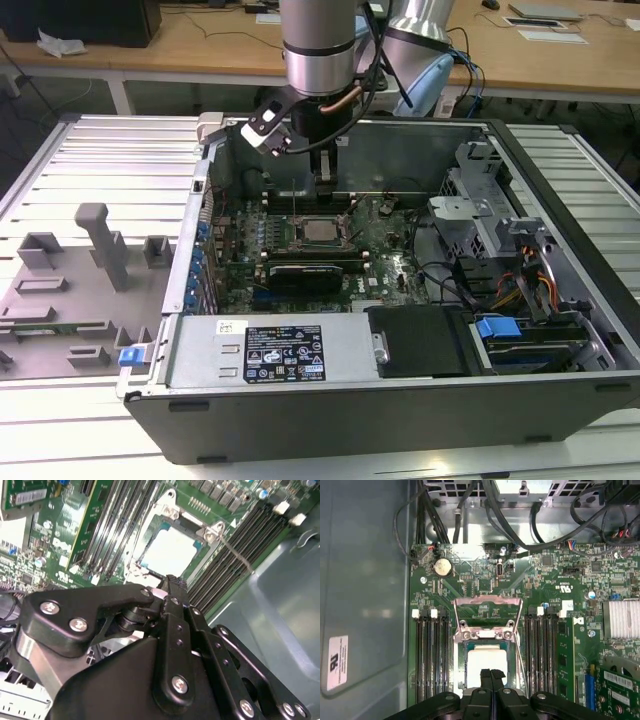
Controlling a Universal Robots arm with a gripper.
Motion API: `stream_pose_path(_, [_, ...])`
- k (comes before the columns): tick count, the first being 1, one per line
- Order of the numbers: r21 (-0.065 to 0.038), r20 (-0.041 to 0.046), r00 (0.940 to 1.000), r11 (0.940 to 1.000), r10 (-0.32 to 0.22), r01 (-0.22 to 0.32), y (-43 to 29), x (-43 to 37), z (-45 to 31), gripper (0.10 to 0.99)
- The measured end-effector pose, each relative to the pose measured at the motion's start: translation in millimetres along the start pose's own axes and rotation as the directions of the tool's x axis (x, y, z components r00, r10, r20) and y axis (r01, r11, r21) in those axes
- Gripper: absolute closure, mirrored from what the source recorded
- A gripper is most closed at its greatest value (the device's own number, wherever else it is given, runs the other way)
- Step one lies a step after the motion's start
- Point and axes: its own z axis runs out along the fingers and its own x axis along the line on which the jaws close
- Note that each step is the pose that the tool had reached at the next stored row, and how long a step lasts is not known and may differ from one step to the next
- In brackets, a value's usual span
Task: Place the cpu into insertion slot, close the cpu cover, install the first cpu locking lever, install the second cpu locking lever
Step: 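Close the cpu cover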
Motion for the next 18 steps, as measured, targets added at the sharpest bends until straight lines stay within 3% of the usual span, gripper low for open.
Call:
stream_pose_path(5, [0.002,0.0000,1.0000,1.0000,0.000,0.000,14.9,-0.7,1.5,0.980])
stream_pose_path(15, [0.002,0.0000,1.0000,1.0000,0.000,0.000,16.2,-0.6,-2.0,0.980])
stream_pose_path(18, [0.016,0.0002,1.0000,0.9999,0.000,0.000,28.2,-2.2,-0.8,0.980])
